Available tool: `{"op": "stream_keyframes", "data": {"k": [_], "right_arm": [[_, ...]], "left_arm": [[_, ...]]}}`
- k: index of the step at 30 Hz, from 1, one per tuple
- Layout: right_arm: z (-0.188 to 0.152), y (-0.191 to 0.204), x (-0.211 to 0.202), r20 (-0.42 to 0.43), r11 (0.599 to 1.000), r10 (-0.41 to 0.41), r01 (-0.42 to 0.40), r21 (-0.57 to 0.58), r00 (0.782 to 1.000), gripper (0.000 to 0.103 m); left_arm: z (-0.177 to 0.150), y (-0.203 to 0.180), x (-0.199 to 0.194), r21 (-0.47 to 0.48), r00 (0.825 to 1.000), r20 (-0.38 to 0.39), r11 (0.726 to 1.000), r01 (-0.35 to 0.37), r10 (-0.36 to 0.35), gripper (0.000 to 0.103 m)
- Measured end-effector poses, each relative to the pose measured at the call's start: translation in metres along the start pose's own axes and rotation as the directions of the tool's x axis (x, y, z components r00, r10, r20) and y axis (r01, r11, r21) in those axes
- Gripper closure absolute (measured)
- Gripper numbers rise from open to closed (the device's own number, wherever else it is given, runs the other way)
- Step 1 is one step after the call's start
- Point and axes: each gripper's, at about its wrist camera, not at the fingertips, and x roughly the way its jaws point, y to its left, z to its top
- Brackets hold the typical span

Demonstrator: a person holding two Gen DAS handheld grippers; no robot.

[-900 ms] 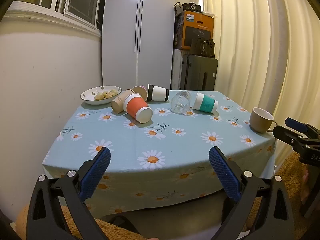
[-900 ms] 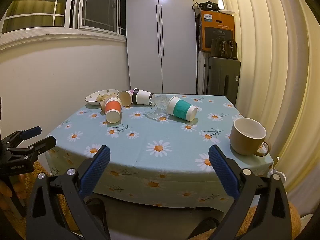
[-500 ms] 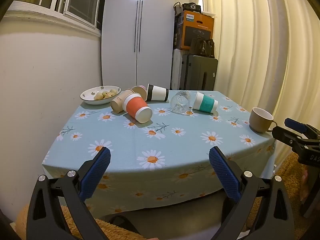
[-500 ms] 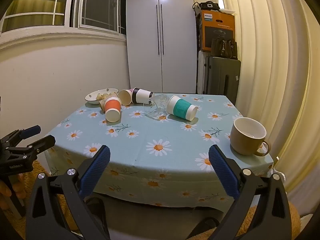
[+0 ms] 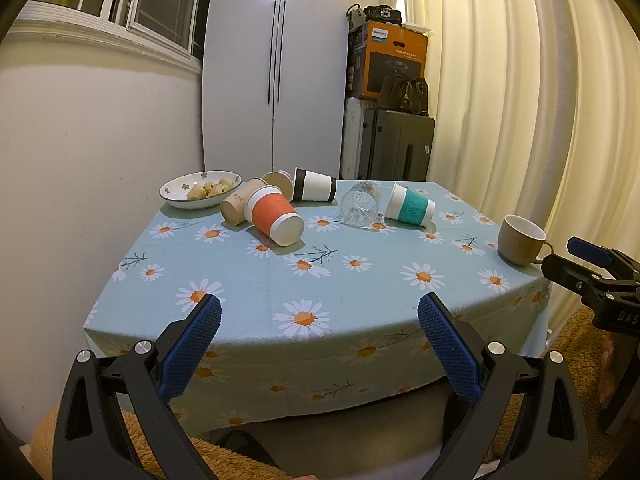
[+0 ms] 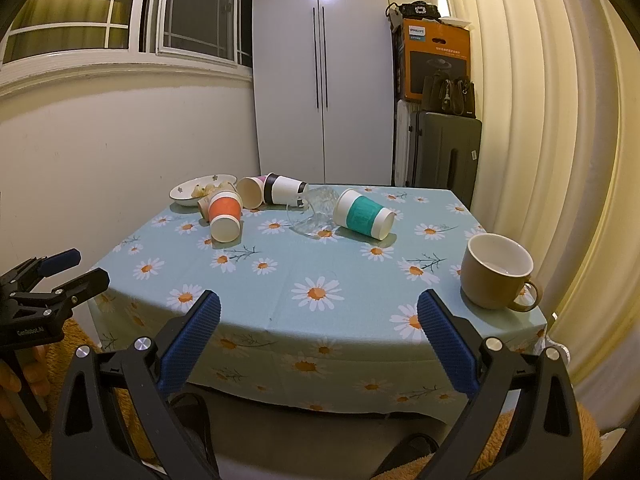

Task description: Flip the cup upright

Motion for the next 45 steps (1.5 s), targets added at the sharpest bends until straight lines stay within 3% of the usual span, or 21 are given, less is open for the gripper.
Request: {"op": "stream_keyframes", "data": {"k": [45], "right_arm": [[-0.0029, -0.0012, 0.0020, -0.012, 1.000, 0.000, 0.000, -0.015, 1.000, 0.005]], "left_arm": [[-0.0001, -0.0027, -0.0009, 0.002, 1.000, -0.007, 1.000, 0.002, -0.002, 0.007]]}}
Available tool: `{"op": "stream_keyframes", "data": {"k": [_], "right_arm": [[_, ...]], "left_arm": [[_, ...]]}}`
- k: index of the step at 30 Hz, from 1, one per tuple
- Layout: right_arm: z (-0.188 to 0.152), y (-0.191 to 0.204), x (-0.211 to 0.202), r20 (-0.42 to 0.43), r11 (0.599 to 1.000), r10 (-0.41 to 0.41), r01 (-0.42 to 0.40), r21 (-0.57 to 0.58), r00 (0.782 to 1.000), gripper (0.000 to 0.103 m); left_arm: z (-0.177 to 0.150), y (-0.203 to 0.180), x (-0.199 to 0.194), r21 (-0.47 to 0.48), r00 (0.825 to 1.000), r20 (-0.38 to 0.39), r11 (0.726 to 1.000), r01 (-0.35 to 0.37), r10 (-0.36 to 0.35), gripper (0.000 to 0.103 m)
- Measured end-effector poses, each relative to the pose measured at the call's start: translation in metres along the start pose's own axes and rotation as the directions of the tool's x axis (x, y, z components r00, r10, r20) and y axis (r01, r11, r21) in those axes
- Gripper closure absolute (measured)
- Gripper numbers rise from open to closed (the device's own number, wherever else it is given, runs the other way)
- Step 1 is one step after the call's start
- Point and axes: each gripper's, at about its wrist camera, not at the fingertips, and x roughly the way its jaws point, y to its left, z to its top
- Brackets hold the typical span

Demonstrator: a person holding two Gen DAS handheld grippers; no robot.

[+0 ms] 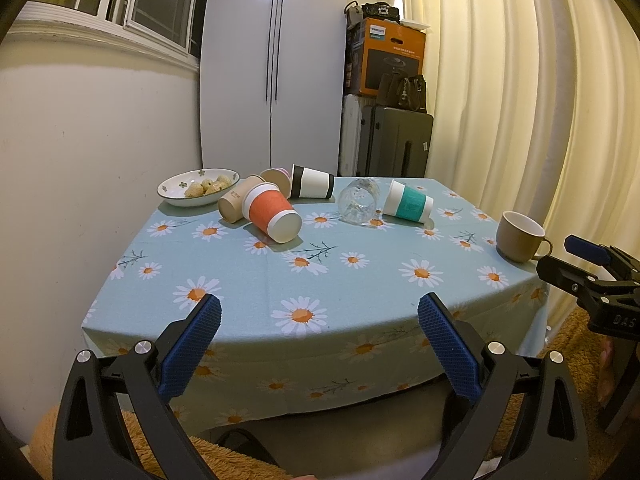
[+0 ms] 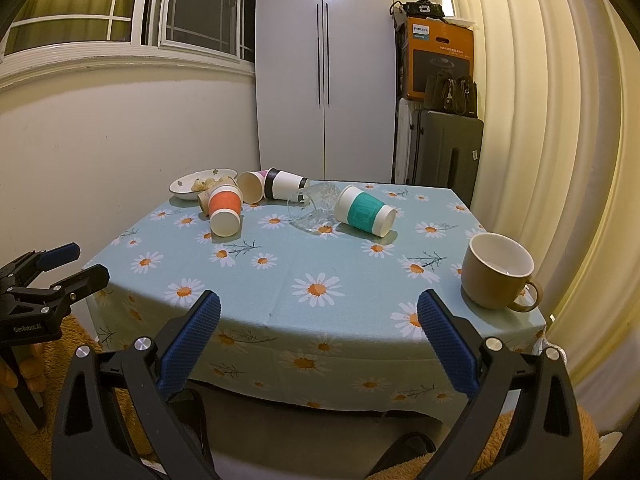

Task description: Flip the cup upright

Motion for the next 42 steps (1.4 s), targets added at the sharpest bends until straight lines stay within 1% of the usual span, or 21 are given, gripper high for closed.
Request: {"op": "stream_keyframes", "data": {"k": [5, 11, 20, 27, 32, 37, 39, 42], "right_arm": [[0.000, 0.001, -0.001, 0.001, 1.000, 0.003, -0.003, -0.001, 1.000, 0.005], [0.000, -0.001, 0.000, -0.015, 1.000, 0.020, -0.020, 0.018, 1.000, 0.005], [0.000, -0.001, 0.006, -0.056, 0.998, 0.049, -0.046, 0.043, 0.997, 0.005], [0.002, -0.006, 0.013, -0.087, 0.995, 0.075, -0.069, 0.077, 0.993, 0.005], [0.003, -0.011, 0.017, -0.106, 0.992, 0.080, -0.070, 0.102, 0.991, 0.005], [0.003, -0.018, 0.020, -0.119, 0.989, 0.085, -0.069, 0.134, 0.989, 0.005], [0.003, -0.020, 0.022, -0.128, 0.986, 0.094, -0.075, 0.150, 0.987, 0.005], [0.004, -0.024, 0.022, -0.136, 0.981, 0.112, -0.088, 0.172, 0.984, 0.005]], "left_arm": [[-0.005, -0.002, -0.002, -0.010, 1.000, 0.006, 1.000, 0.012, -0.012, 0.007], [-0.004, -0.004, -0.004, -0.018, 0.999, -0.005, 0.999, 0.040, -0.041, 0.007], [-0.004, 0.001, -0.002, -0.060, 0.996, -0.048, 0.995, 0.075, -0.078, 0.007], [-0.001, 0.006, 0.007, -0.088, 0.991, -0.086, 0.991, 0.096, -0.104, 0.007], [-0.001, 0.009, 0.013, -0.105, 0.987, -0.111, 0.989, 0.107, -0.119, 0.007], [0.002, 0.014, 0.013, -0.117, 0.989, -0.112, 0.990, 0.084, -0.098, 0.007], [0.003, 0.018, 0.014, -0.136, 0.987, -0.119, 0.987, 0.088, -0.104, 0.007], [0.007, 0.023, 0.012, -0.147, 0.990, -0.114, 0.987, 0.062, -0.079, 0.007]]}}
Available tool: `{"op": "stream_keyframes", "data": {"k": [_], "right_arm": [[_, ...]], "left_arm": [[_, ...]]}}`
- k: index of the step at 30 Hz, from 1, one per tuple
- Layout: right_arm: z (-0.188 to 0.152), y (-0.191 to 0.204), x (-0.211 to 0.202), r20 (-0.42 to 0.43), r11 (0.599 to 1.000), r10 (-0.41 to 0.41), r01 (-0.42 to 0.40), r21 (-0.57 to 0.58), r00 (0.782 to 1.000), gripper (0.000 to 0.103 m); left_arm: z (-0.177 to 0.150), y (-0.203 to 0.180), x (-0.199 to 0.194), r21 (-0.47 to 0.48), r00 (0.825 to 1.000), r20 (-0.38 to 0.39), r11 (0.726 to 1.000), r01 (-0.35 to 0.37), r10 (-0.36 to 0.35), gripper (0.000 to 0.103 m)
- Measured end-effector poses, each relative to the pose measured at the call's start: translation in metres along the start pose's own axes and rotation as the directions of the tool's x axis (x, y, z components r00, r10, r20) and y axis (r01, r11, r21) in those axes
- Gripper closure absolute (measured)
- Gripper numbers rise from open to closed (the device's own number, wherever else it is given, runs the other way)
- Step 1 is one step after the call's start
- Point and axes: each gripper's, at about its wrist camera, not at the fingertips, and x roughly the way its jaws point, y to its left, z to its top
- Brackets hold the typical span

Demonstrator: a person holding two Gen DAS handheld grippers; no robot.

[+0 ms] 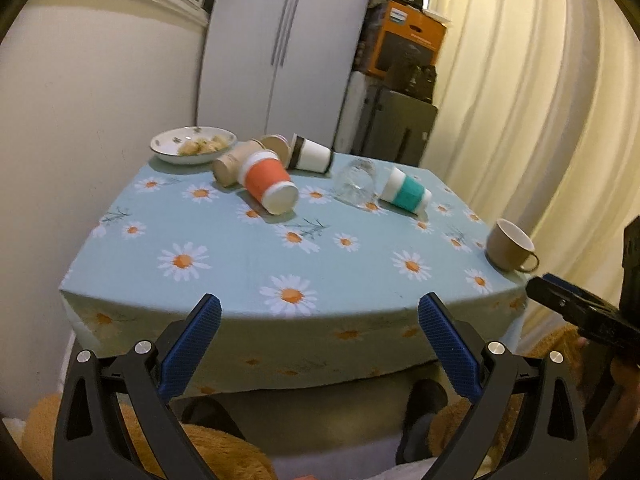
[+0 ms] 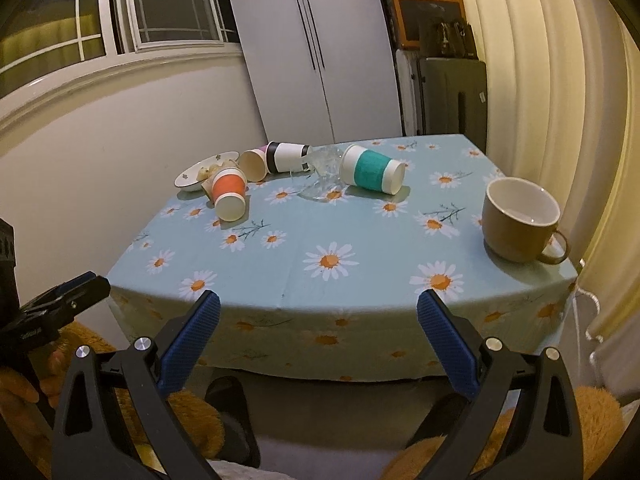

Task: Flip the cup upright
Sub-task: 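Move the right tool toward the tipped orange-banded paper cup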

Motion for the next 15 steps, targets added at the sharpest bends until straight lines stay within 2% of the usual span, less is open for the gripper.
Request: {"op": "stream_keyframes", "data": {"k": [9, 12, 15], "right_arm": [[0.020, 0.001, 0.010, -0.004, 1.000, 0.013, -0.013, -0.013, 1.000, 0.005], [0.041, -0.003, 0.020, -0.007, 0.997, 0.070, -0.070, 0.029, 0.998, 0.005], [0.074, -0.014, 0.040, -0.039, 0.973, 0.185, -0.178, 0.146, 0.982, 0.005]], "left_arm": [[0.018, 0.020, 0.012, -0.086, 0.996, -0.080, 0.996, 0.018, -0.025, 0.007], [0.033, 0.028, 0.023, -0.140, 0.990, -0.107, 0.987, 0.076, -0.091, 0.007], [0.057, 0.034, 0.038, -0.199, 0.983, -0.115, 0.973, 0.117, -0.142, 0.007]]}}
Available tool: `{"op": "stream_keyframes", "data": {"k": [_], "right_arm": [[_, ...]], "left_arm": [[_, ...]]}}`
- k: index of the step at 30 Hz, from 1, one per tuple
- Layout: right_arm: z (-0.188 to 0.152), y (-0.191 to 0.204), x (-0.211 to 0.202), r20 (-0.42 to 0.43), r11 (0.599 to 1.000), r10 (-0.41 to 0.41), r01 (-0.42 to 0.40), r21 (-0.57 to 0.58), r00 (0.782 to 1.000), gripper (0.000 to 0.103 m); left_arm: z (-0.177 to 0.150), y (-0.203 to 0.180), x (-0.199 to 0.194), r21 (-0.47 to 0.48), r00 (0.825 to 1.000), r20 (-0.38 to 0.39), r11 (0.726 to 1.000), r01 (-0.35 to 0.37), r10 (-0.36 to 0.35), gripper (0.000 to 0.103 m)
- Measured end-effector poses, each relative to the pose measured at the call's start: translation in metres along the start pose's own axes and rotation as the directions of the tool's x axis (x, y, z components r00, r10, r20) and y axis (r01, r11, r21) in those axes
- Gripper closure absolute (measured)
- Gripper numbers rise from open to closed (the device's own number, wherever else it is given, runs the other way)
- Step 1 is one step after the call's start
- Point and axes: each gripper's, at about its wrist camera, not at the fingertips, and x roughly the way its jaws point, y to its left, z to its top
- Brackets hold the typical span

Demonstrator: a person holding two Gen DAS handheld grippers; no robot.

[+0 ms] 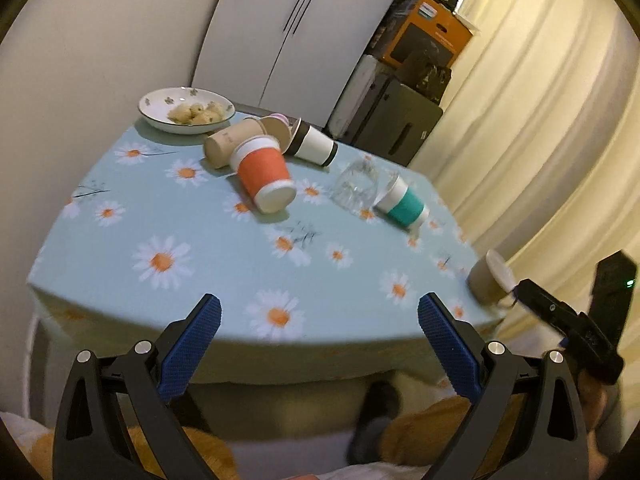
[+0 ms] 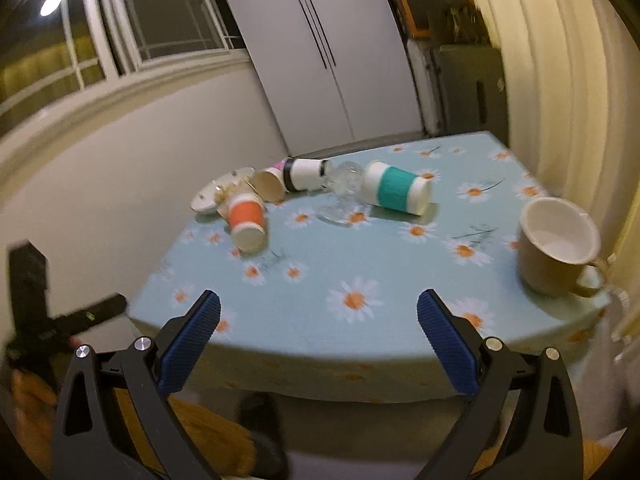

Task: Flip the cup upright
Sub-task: 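Move the right tool toward the tipped orange-banded paper cup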

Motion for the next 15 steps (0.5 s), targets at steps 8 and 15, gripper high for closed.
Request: {"op": "stream_keyframes", "data": {"k": [8, 15], "right_arm": [[0.086, -0.009, 0.049, -0.103, 0.961, 0.212, -0.188, 0.204, 0.972, 0.005], [0.117, -0.001, 0.113, -0.267, 0.944, 0.246, -0.169, 0.283, 0.932, 0.005]], "left_arm": [[0.079, 0.012, 0.053, -0.134, 0.994, -0.090, 0.990, 0.053, -0.065, 0.007], [0.128, 0.044, 0.132, -0.254, 0.974, -0.225, 0.967, -0.036, -0.023, 0.008]]}}
